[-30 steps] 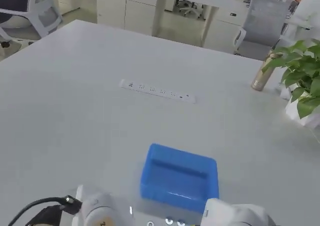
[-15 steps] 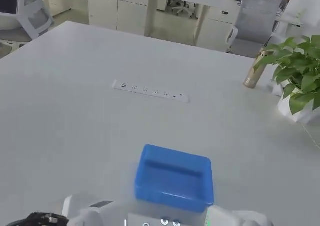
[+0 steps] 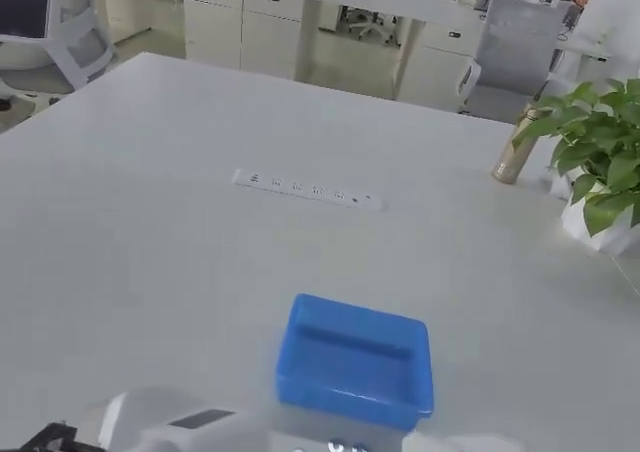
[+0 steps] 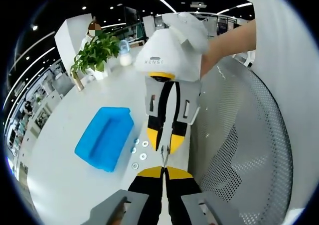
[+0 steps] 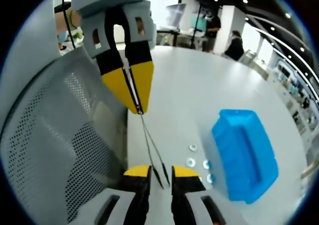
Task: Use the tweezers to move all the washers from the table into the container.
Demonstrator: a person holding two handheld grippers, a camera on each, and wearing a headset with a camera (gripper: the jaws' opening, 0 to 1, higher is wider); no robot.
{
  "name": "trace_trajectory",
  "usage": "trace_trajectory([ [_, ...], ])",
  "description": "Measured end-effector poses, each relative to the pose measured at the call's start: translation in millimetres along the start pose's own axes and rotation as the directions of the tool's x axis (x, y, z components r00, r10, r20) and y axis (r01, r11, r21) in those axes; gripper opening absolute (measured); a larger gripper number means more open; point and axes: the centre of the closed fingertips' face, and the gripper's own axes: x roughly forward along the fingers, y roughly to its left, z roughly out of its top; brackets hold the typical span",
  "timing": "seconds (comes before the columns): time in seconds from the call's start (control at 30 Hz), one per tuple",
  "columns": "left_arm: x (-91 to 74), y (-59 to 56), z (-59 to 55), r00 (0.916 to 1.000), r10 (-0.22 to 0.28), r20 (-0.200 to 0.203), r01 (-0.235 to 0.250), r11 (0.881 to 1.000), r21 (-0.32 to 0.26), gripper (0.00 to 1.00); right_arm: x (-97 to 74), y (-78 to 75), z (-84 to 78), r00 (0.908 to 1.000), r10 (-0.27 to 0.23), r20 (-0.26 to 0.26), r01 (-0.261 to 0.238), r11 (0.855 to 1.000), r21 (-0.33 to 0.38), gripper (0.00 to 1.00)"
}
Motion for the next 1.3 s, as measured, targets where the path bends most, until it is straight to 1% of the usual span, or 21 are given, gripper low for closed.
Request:
trace_trajectory([
  [0.1, -0.6, -0.5, 7.8, 0.9997, -0.003, 0.025, 0.003, 1.0, -0.007, 0.0, 2.2, 2.6, 1.2, 0.9999, 0.01, -0.003, -0.01, 1.0, -0.007, 0.1],
  [0.17, -0.9, -1.7, 10.3, 0.9995, -0.007, 0.03, 0.007, 1.0, -0.005, 0.0, 1.8, 3.1, 2.1, 0.9999, 0.014, -0.005, -0.014, 1.0, -0.015, 0.07],
  [0.27, -3.0, -2.1, 15.4, 0.9985, -0.011, 0.053, 0.012, 1.0, -0.004, 0.0, 1.3, 3.7, 5.5, 0.9997, 0.023, 0.014, -0.022, 1.0, -0.009, 0.07],
  [0.33, -4.4, -1.7, 20.2, 0.9962, -0.018, 0.085, 0.02, 1.0, -0.016, 0.0, 1.2, 5.8, 8.5, 0.999, 0.032, 0.03, -0.032, 0.999, -0.005, 0.07],
  [0.37, -4.6, -1.1, 22.1, 0.9943, -0.02, 0.105, 0.024, 0.999, -0.037, 0.0, 1.1, 6.6, 9.5, 0.9988, 0.033, 0.036, -0.033, 0.999, -0.007, 0.07],
  [0.43, -4.7, 0.4, 24.1, 0.9908, -0.021, 0.134, 0.029, 0.998, -0.06, 0.0, 2.9, 7.0, 9.7, 0.9982, 0.036, 0.048, -0.036, 0.999, -0.004, 0.07],
  [0.53, -4.6, 1.9, 23.6, 0.9875, -0.022, 0.156, 0.036, 0.996, -0.086, 0.0, 2.8, 6.9, 10.6, 0.9975, 0.038, 0.06, -0.038, 0.999, 0.011, 0.07],
  [0.57, -4.6, 1.8, 25.2, 0.985, -0.023, 0.171, 0.04, 0.994, -0.097, 0.0, 2.7, 7.4, 11.4, 0.9969, 0.042, 0.067, -0.043, 0.999, 0.018, 0.07],
  [0.67, -4.7, 1.3, 28.8, 0.9806, -0.028, 0.194, 0.05, 0.993, -0.106, 0.0, 2.2, 9.8, 13.6, 0.996, 0.053, 0.073, -0.054, 0.998, 0.016, 0.08],
  [0.7, -3.9, 0.1, 29.7, 0.9796, -0.034, 0.198, 0.056, 0.993, -0.104, 0.0, 2.1, 10.8, 13.2, 0.9961, 0.058, 0.066, -0.059, 0.998, 0.012, 0.09],
  [0.8, -2.0, -2.4, 31.9, 0.9783, -0.052, 0.2, 0.07, 0.994, -0.086, 0.0, 0.8, 11.5, 7.0, 0.9974, 0.071, 0.016, -0.07, 0.997, -0.034, 0.1],
  [0.9, 0.5, -5.0, 36.5, 0.9763, -0.067, 0.206, 0.082, 0.994, -0.066, 0.0, -2.1, 13.7, 7.4, 0.9964, 0.085, -0.005, -0.085, 0.994, -0.07, 0.1],
  [1.03, 3.3, -5.7, 40.9, 0.9735, -0.077, 0.216, 0.089, 0.995, -0.05, 0.0, -4.1, 16.7, 8.8, 0.9937, 0.111, -0.01, -0.112, 0.99, -0.086, 0.09],
  [1.07, 4.0, -6.0, 42.2, 0.9723, -0.084, 0.218, 0.096, 0.994, -0.049, 0.0, -3.7, 16.9, 7.5, 0.9929, 0.117, -0.018, -0.119, 0.989, -0.087, 0.09],
  [1.13, 5.1, -6.1, 43.6, 0.9713, -0.087, 0.221, 0.099, 0.994, -0.043, 0.0, -3.1, 16.5, 6.6, 0.9926, 0.118, -0.026, -0.12, 0.988, -0.098, 0.07],
  [1.3, 7.4, -7.2, 47.4, 0.9695, -0.094, 0.226, 0.1, 0.995, -0.016, 0.0, -0.5, 16.2, 2.9, 0.9914, 0.123, -0.044, -0.127, 0.987, -0.097, 0.06],
])
